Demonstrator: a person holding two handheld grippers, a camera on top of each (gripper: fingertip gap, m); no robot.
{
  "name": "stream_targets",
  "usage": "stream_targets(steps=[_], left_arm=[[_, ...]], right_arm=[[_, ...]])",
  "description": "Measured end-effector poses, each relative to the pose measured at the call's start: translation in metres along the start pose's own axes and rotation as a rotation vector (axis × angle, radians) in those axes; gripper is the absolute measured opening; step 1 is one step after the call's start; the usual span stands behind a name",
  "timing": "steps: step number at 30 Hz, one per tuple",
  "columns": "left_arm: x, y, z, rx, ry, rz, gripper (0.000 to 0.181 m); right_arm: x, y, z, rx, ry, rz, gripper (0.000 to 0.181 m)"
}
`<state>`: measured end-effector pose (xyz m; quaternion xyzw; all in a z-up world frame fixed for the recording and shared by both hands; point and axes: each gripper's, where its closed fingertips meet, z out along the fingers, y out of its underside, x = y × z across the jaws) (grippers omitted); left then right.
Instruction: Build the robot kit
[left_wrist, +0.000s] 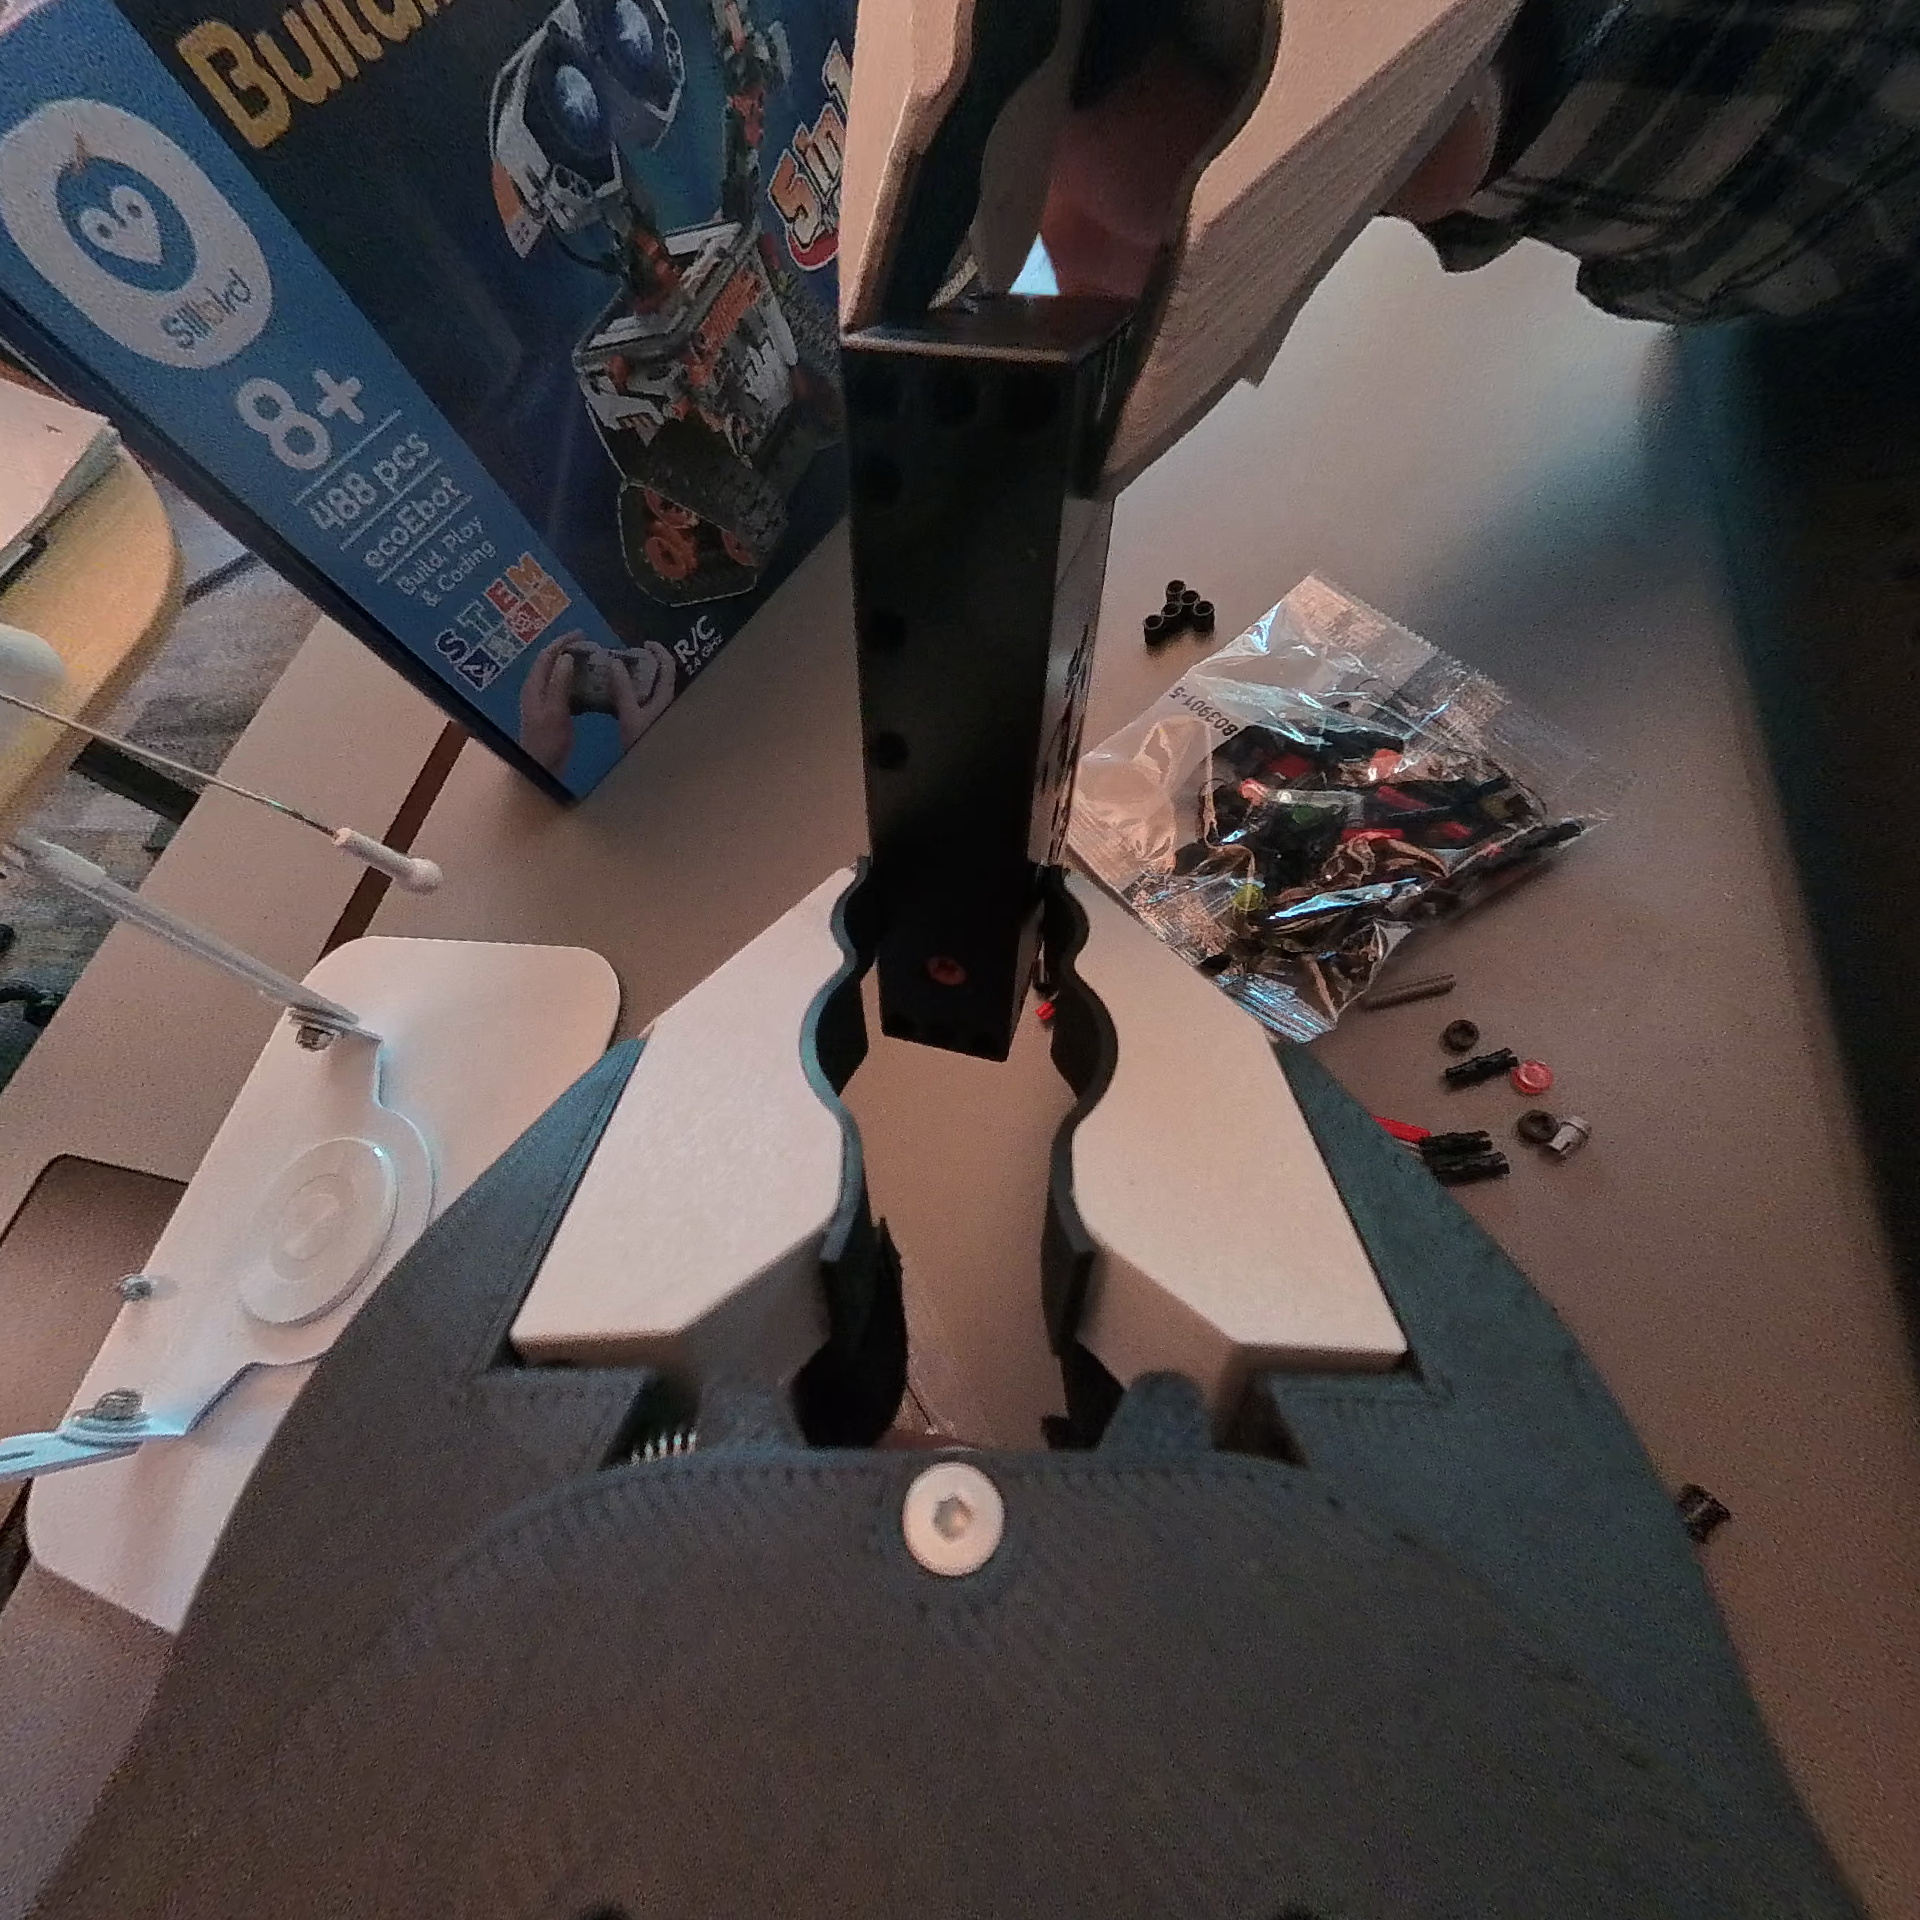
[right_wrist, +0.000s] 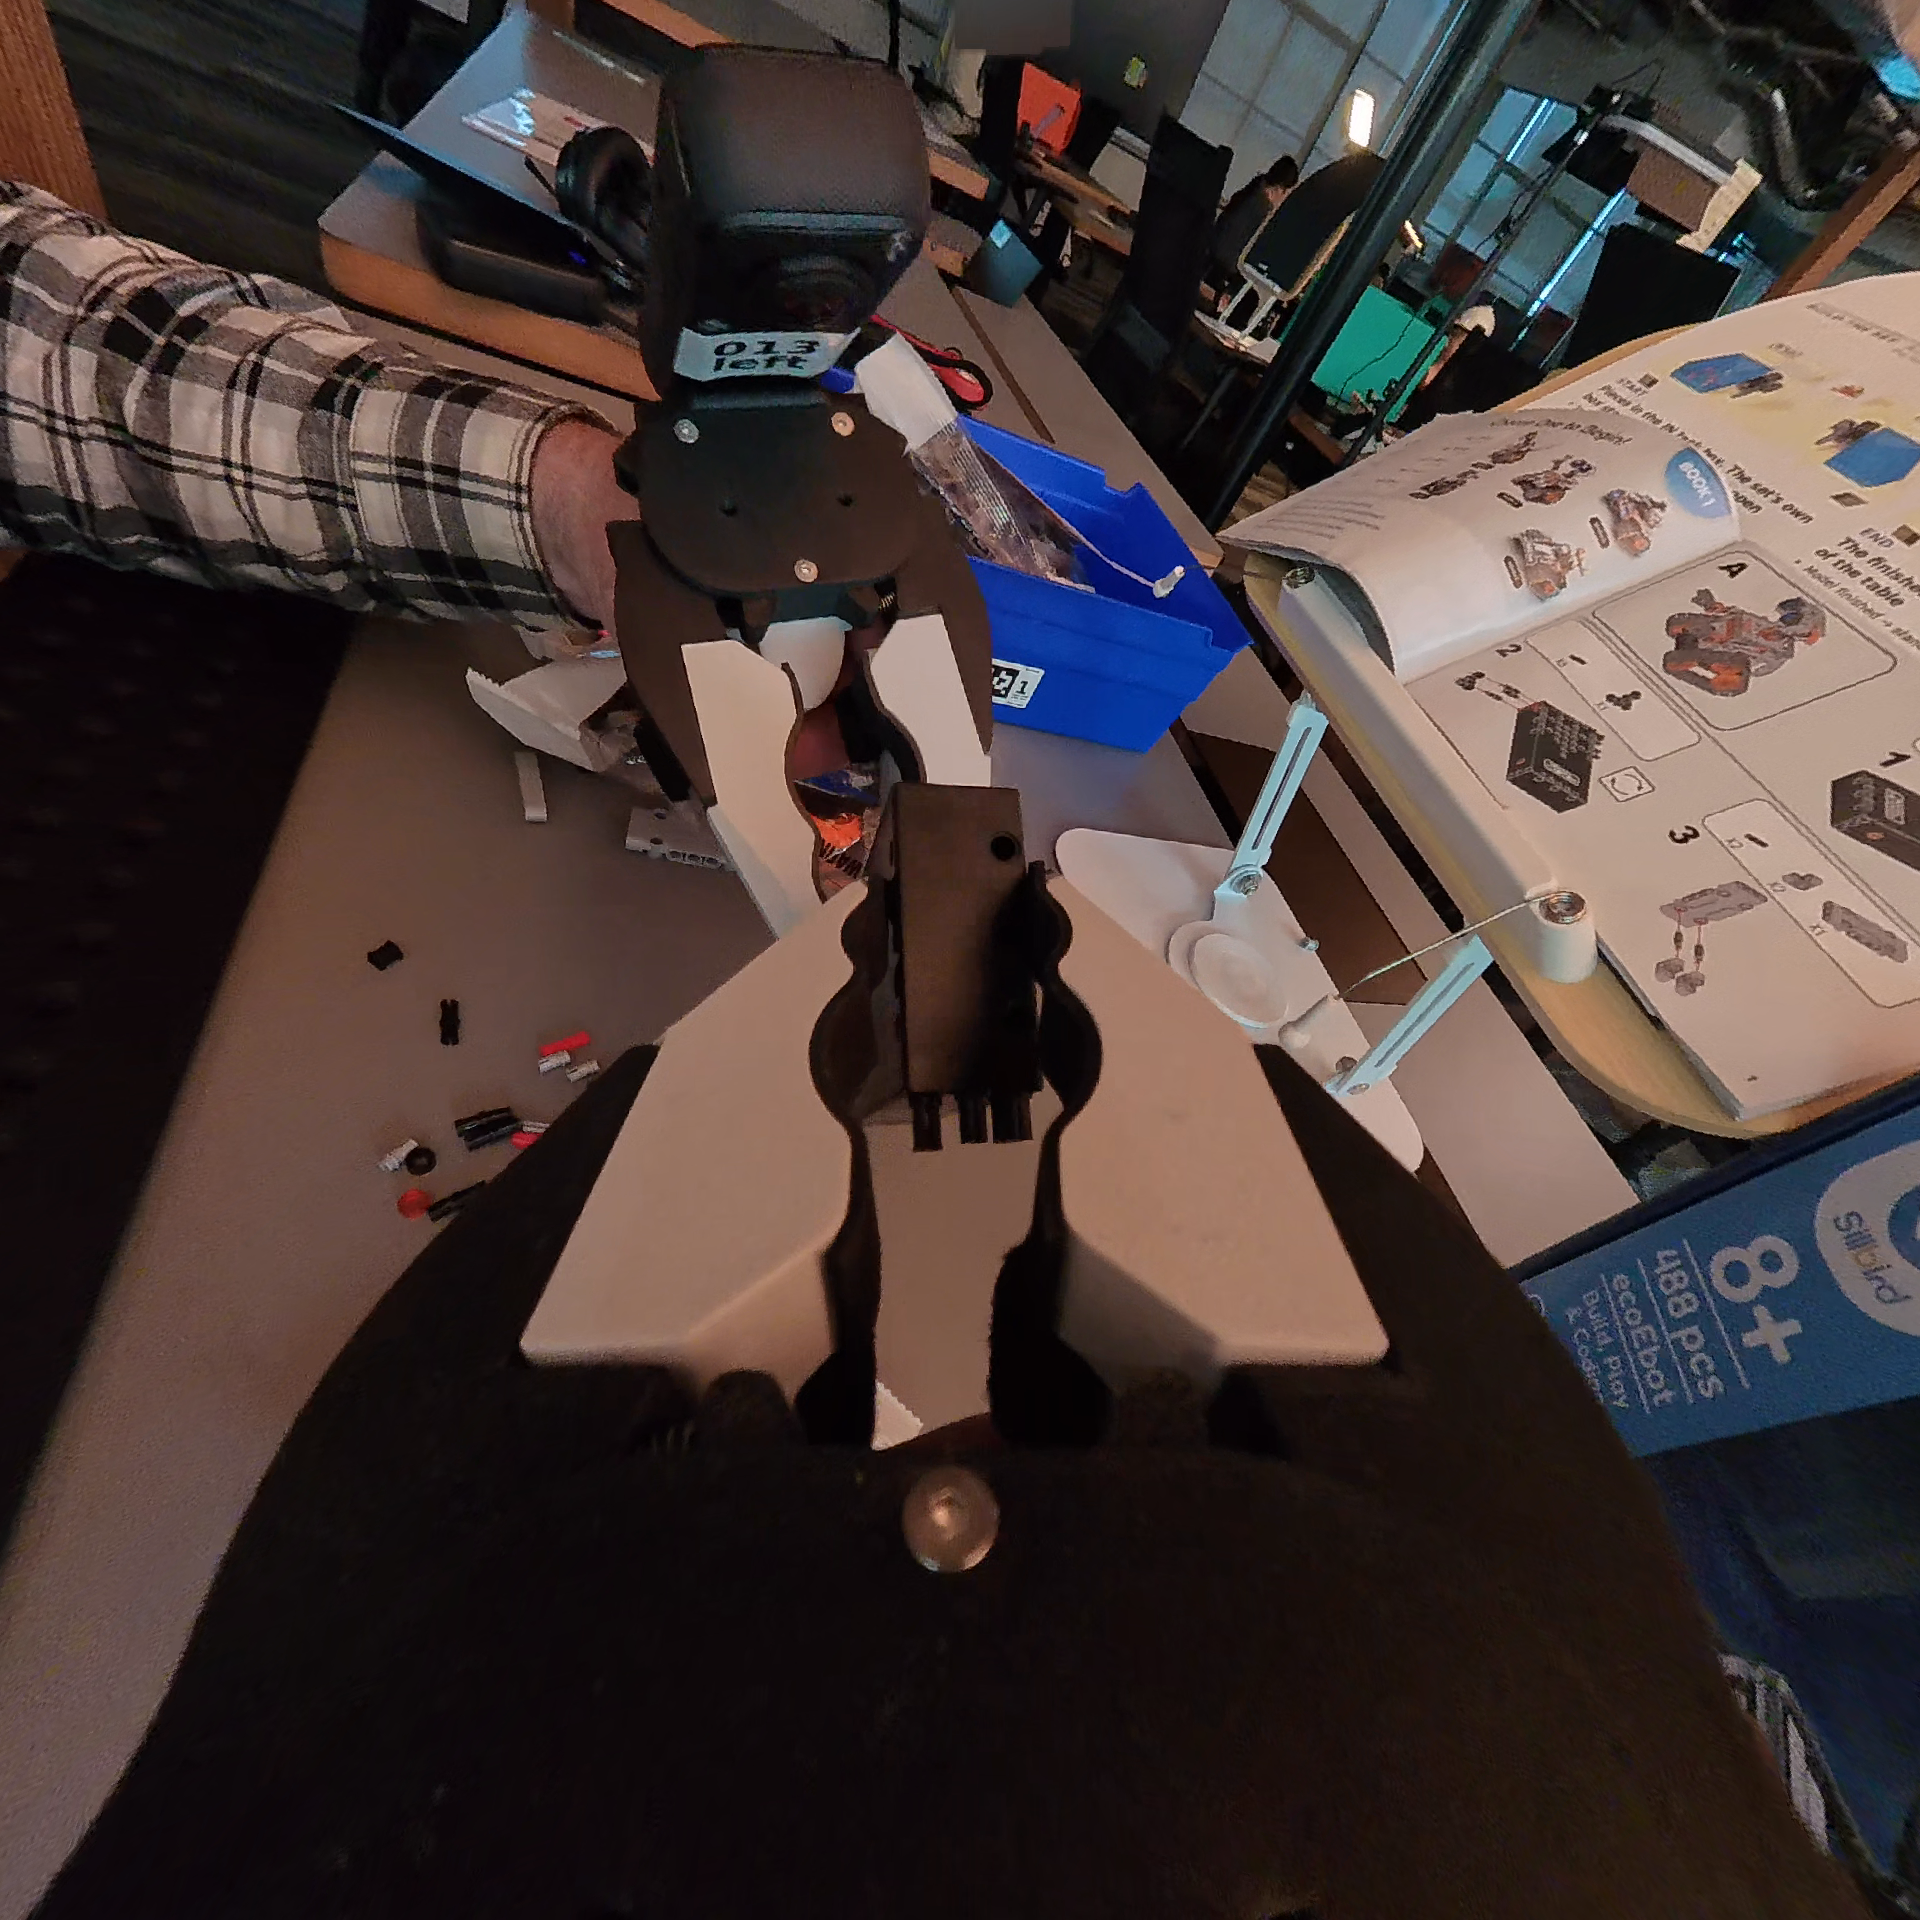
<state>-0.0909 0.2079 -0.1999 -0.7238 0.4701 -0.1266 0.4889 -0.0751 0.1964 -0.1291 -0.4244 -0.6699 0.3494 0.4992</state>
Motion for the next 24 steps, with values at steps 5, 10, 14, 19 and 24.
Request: stream_targets(steps=[5, 10, 14, 19, 24], left_arm=[[-0.003, -0.01, -0.004, 0.011, -0.043, 0.029, 0.04], [0.003, -0.031, -0.007, 0.031, -0.071, 0.119, 0.036], [0.007, -0.031, 0.0, 0.027, -0.065, 0.133, 0.028], [0.0, -0.035, -0.007, 0.154, -0.061, 0.029, 0.024], [0.001, -0.055, -0.019, 0.355, -0.008, -0.05, 0.024]], right_arm=[[-0.001, 0.003, 0.001, -0.076, 0.006, -0.056, 0.023], [-0.01, 0.014, 0.007, -0.246, -0.013, -0.179, 0.023], [-0.016, 0.011, 0.014, -0.279, -0.039, -0.214, 0.023], [-0.002, 0.0, 0.007, -0.198, 0.018, -0.091, 0.039], [0.004, 0.007, -0.009, -0.125, -0.005, 0.089, 0.05]])
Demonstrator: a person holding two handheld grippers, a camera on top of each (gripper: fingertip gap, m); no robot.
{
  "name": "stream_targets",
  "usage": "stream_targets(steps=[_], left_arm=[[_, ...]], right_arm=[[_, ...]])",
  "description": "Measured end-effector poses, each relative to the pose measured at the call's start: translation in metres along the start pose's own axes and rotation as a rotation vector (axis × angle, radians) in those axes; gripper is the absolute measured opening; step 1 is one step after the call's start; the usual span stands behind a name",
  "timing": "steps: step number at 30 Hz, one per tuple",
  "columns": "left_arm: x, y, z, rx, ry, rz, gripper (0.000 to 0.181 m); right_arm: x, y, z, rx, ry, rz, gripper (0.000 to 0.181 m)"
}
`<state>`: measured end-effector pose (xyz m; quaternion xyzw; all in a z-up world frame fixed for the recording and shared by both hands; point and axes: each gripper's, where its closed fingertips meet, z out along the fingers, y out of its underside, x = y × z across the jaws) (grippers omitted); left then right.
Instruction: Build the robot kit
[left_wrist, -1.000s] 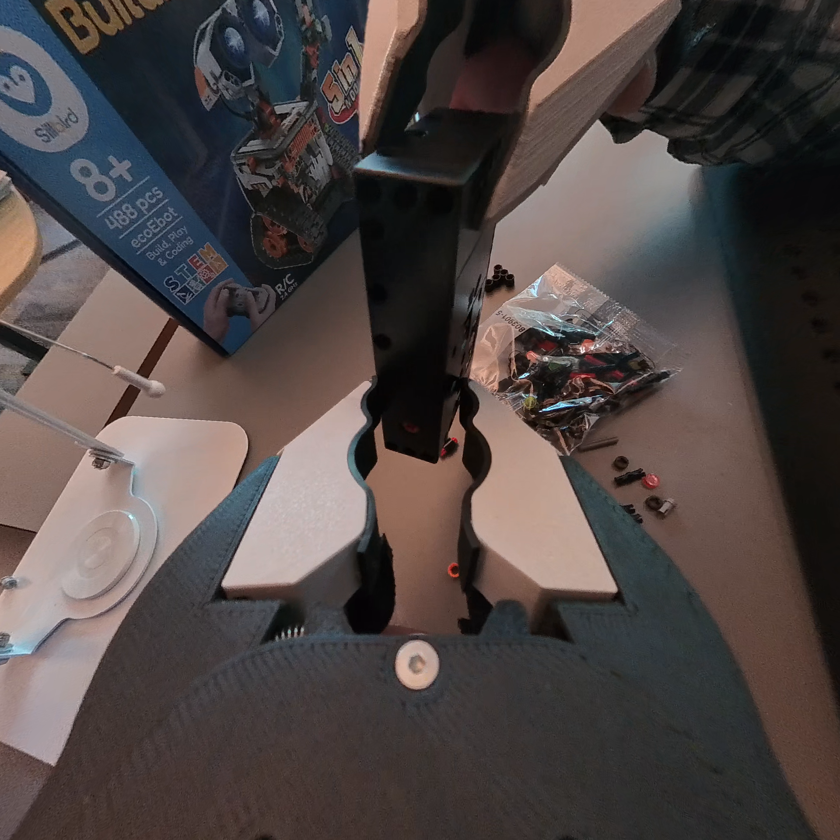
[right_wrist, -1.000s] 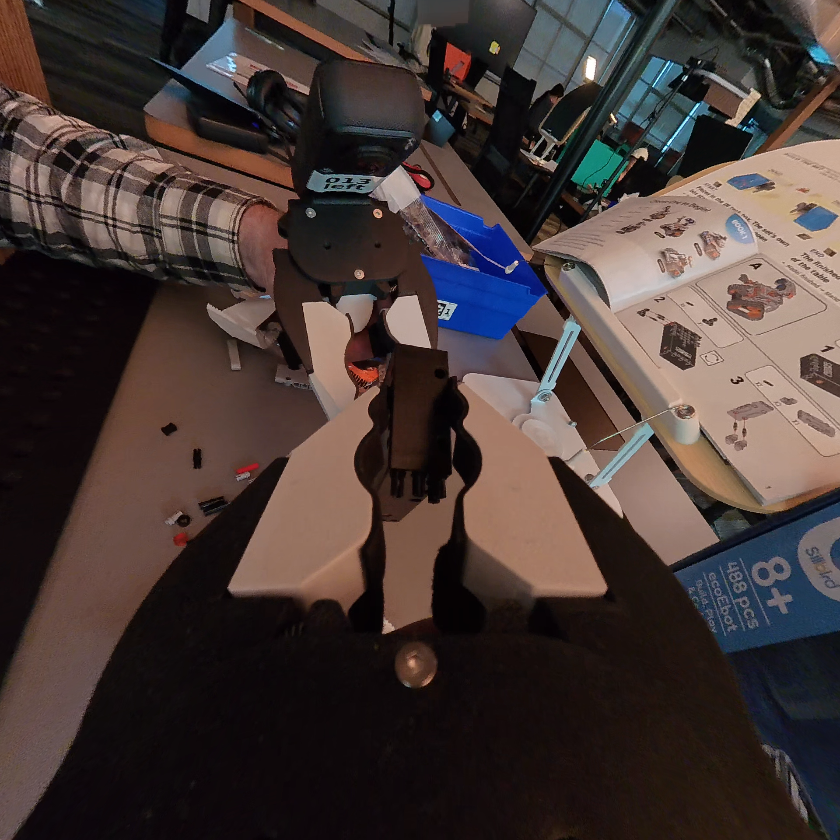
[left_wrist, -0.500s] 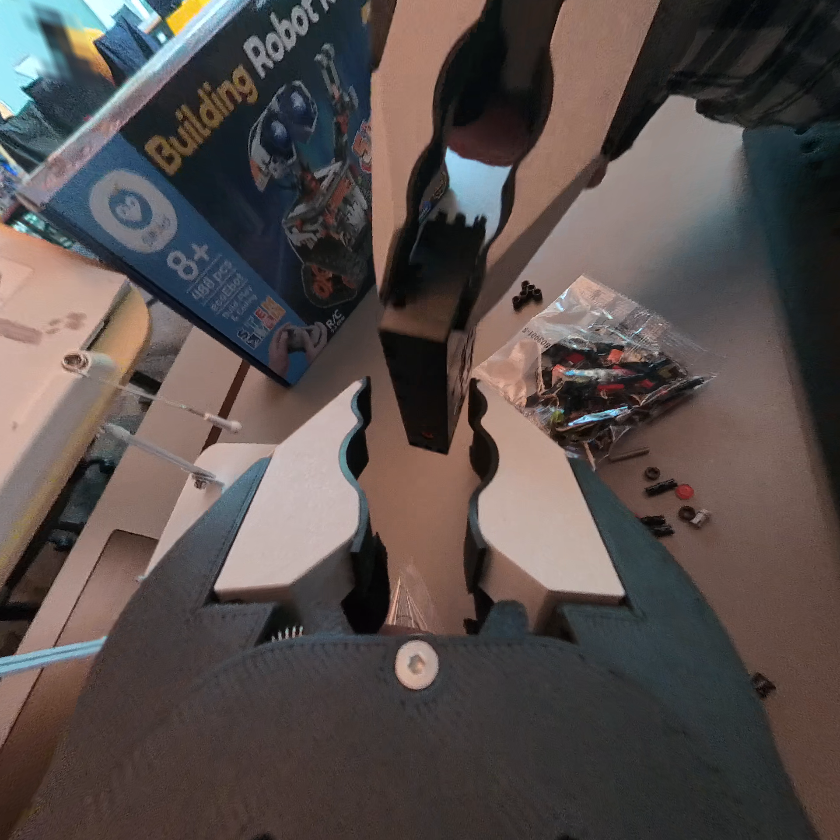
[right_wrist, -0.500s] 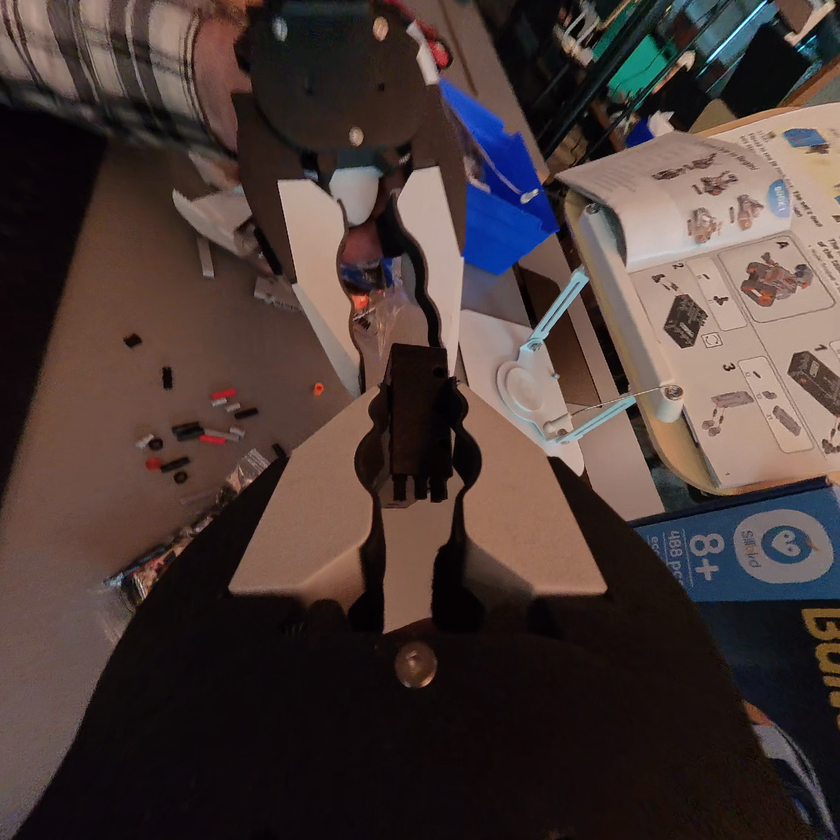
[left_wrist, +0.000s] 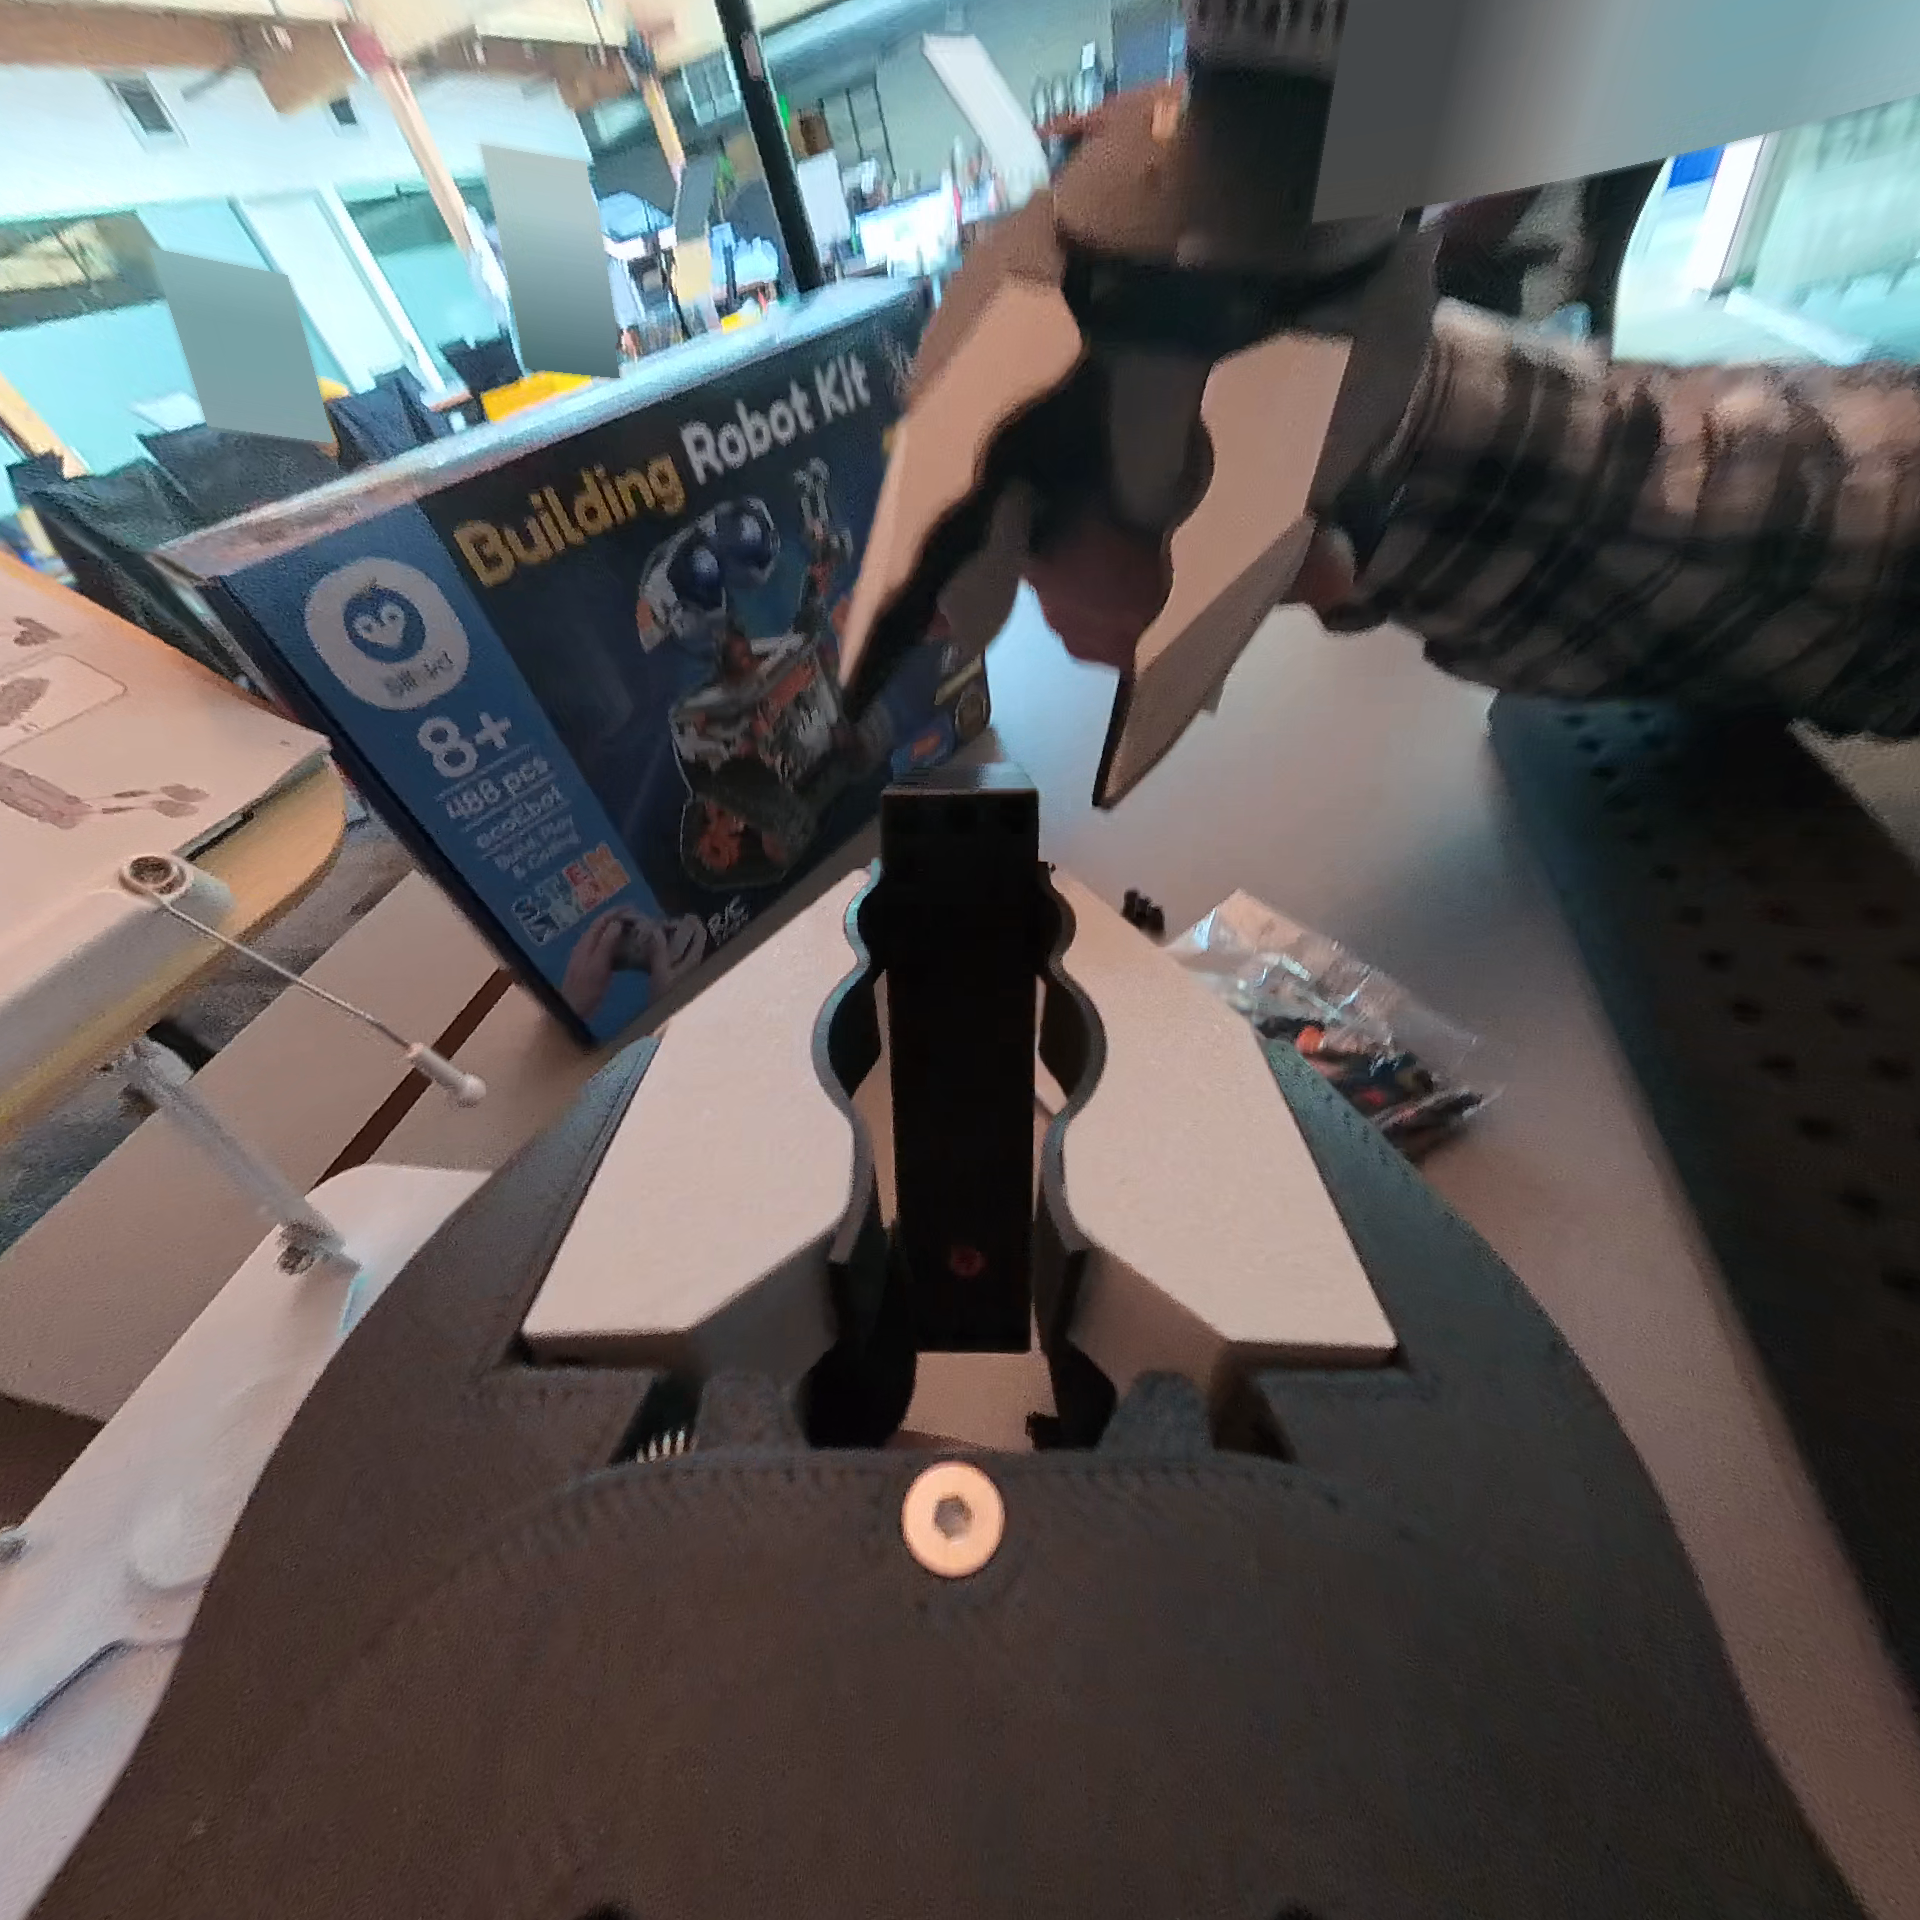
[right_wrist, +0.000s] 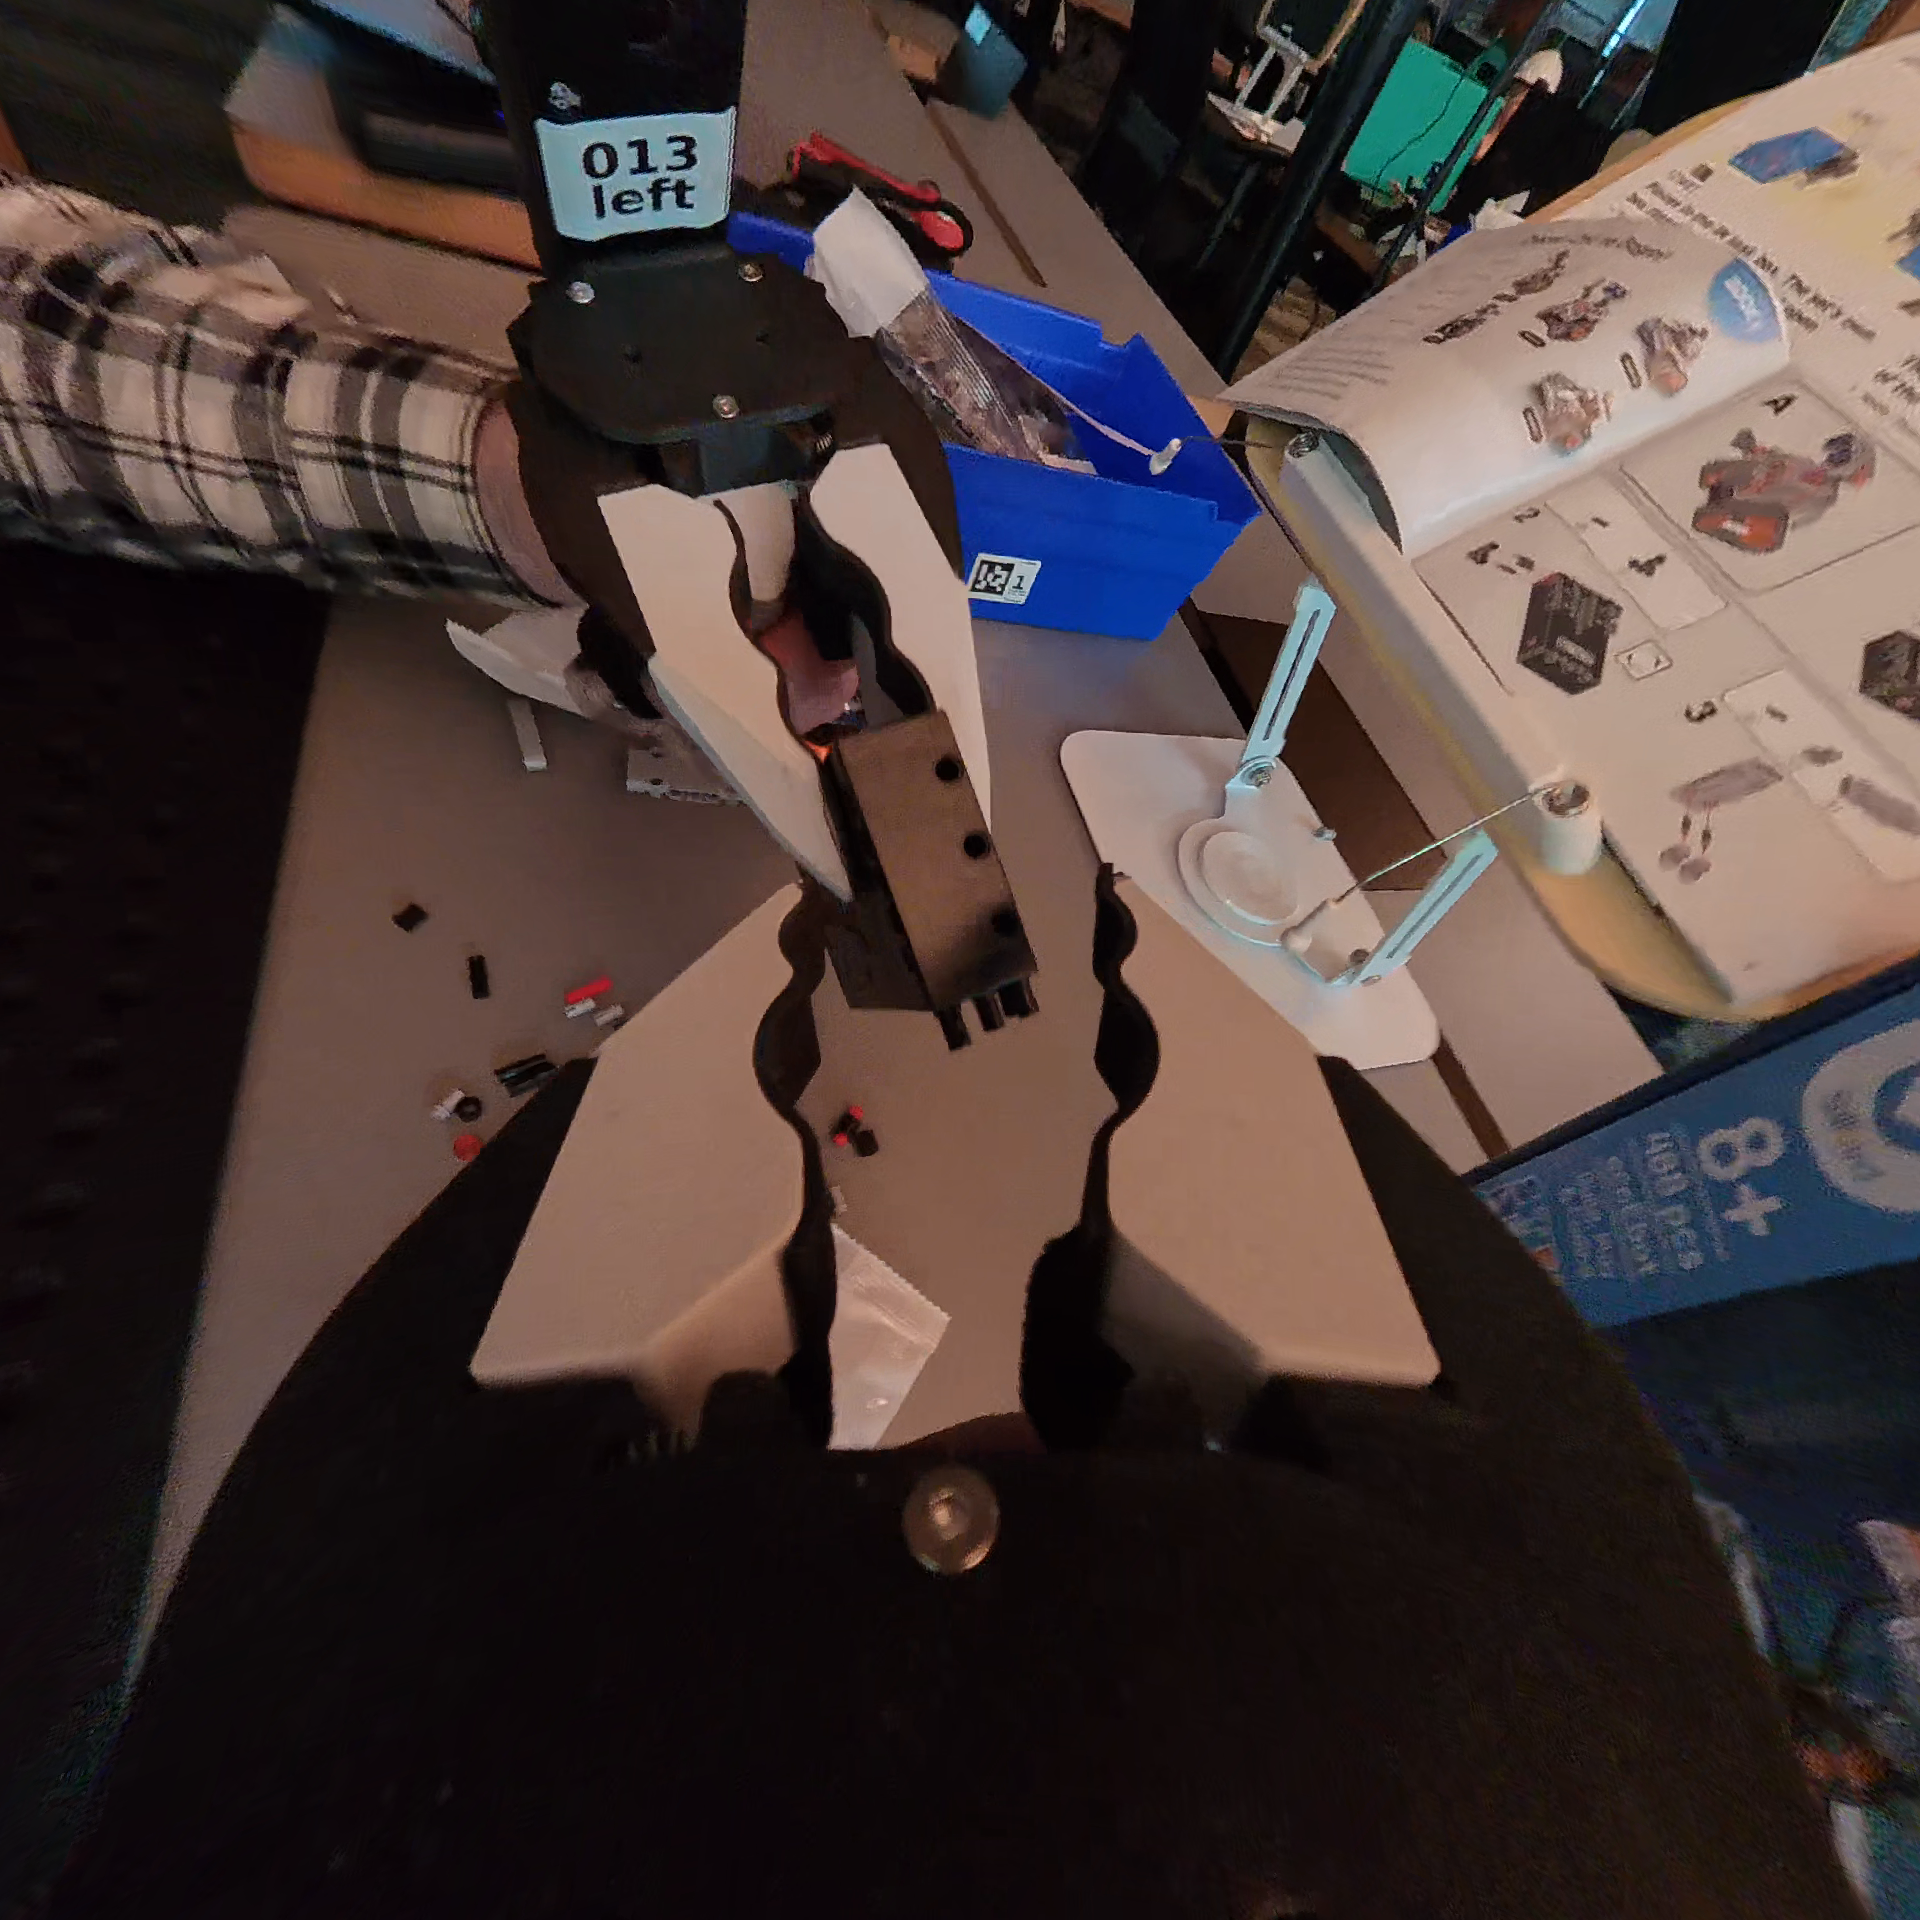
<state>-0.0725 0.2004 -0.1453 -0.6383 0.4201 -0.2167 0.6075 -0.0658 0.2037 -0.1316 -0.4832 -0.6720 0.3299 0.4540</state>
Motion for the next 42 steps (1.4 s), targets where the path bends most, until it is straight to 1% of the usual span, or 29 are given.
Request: stream_targets(steps=[3, 6, 8, 9, 10, 12, 14, 18, 20, 23, 26, 28, 31, 35, 42], left_arm=[[0.0, -0.005, 0.0, 0.051, 0.017, -0.039, 0.024], [0.004, -0.013, -0.001, 0.101, 0.038, -0.053, 0.024], [0.007, -0.021, -0.002, 0.147, 0.056, -0.069, 0.024], [0.009, -0.024, -0.001, 0.162, 0.065, -0.076, 0.024], [0.008, -0.026, -0.002, 0.178, 0.064, -0.08, 0.024], [0.006, -0.024, -0.003, 0.159, 0.062, -0.076, 0.024], [0.003, -0.015, -0.002, 0.093, 0.047, -0.052, 0.026], [-0.012, 0.008, -0.002, -0.094, -0.05, 0.113, 0.037], [-0.019, 0.014, 0.0, -0.137, -0.088, 0.141, 0.037], [-0.024, 0.029, 0.007, -0.208, -0.118, 0.17, 0.035], [-0.03, 0.054, 0.014, -0.317, -0.159, 0.202, 0.026], [-0.033, 0.071, 0.017, -0.37, -0.166, 0.178, 0.025], [-0.034, 0.09, 0.019, -0.417, -0.148, 0.135, 0.025], [-0.033, 0.111, 0.02, -0.475, -0.128, 0.086, 0.025], [-0.033, 0.13, 0.018, -0.542, -0.111, 0.018, 0.025]], right_arm=[[0.0, 0.012, 0.004, 0.011, -0.035, 0.097, 0.046], [-0.008, 0.021, 0.016, 0.037, -0.12, 0.202, 0.047], [-0.016, 0.018, 0.023, 0.095, -0.176, 0.25, 0.04], [-0.018, 0.015, 0.025, 0.123, -0.19, 0.255, 0.033], [-0.018, 0.013, 0.026, 0.148, -0.194, 0.25, 0.03], [-0.017, 0.013, 0.025, 0.143, -0.194, 0.238, 0.029], [-0.013, 0.021, 0.026, 0.046, -0.152, 0.16, 0.028], [0.002, 0.041, 0.024, -0.227, -0.042, -0.067, 0.025], [0.009, 0.051, 0.026, -0.366, -0.006, -0.193, 0.024], [0.016, 0.058, 0.034, -0.48, -0.024, -0.301, 0.025], [0.027, 0.073, 0.041, -0.623, -0.03, -0.41, 0.024], [0.031, 0.084, 0.046, -0.693, -0.054, -0.445, 0.025], [0.03, 0.1, 0.054, -0.751, -0.12, -0.434, 0.025], [0.028, 0.115, 0.063, -0.785, -0.183, -0.416, 0.024], [0.024, 0.118, 0.071, -0.772, -0.262, -0.369, 0.025]])
